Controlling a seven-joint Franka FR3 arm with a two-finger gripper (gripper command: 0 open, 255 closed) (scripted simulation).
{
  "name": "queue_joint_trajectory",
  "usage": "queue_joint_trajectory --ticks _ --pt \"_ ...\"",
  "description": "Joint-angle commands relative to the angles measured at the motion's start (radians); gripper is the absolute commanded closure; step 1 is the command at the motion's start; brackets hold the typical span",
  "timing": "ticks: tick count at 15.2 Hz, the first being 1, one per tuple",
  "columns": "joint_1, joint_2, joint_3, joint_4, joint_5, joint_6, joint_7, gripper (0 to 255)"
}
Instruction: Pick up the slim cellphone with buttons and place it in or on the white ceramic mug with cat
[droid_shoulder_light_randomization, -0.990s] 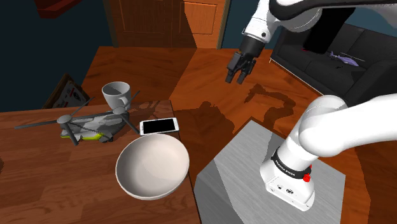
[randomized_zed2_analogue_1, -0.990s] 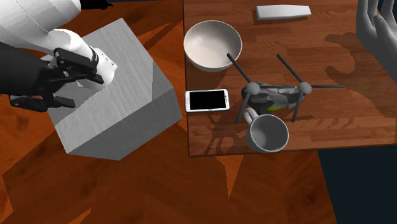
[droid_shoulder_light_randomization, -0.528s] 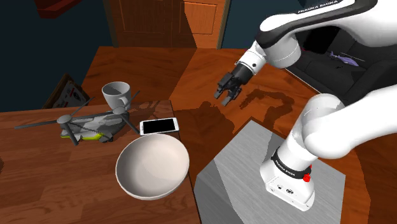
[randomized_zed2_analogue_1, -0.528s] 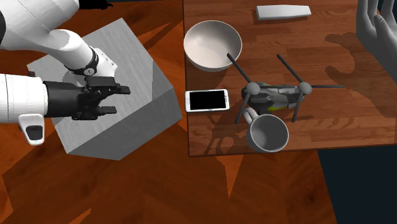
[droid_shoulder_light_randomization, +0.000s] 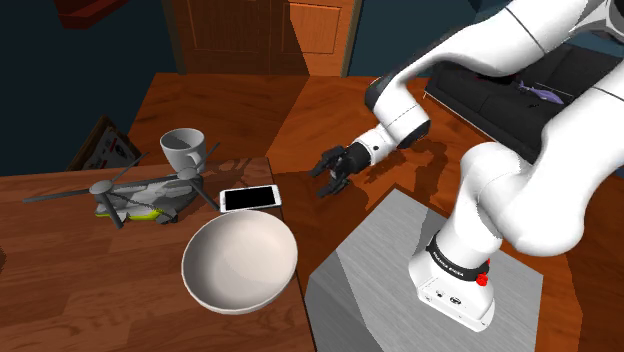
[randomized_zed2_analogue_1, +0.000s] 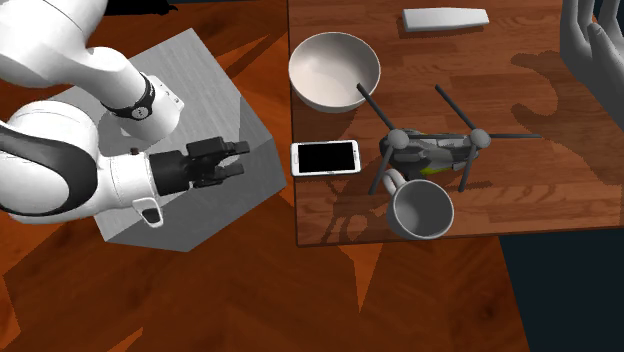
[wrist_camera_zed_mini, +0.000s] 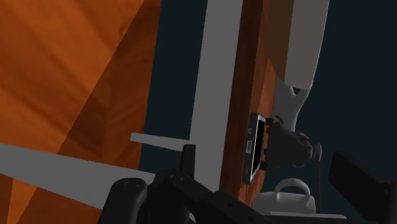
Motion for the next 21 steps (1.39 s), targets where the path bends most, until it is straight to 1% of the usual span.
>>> queue_joint_trajectory --ticks 1,2,3,4,5,10,11,19,20,21 --pt "0.162 0.220 -0.122 0.040 0.241 -0.222 -0.181 0" --pt "0.212 0.361 -0.144 0.057 0.346 -0.383 -0.229 0" --pt "0.226 0.498 -0.123 0.072 0.446 -0.544 -0.258 0" --pt "0.194 0.500 -0.088 0.074 0.451 -0.548 -0.262 0" --pt "0.189 0.501 -0.066 0.077 0.468 -0.542 -0.261 0" --pt "0.222 0.522 -0.008 0.094 0.560 -0.529 -0.254 0" --pt "0.233 0.530 0.009 0.101 0.588 -0.525 -0.251 0" --pt "0.233 0.530 0.009 0.101 0.588 -0.525 -0.251 0" --pt "0.233 0.530 0.009 0.101 0.588 -0.525 -0.251 255" --pt "0.233 0.530 0.009 0.101 0.588 -0.525 -0.251 255"
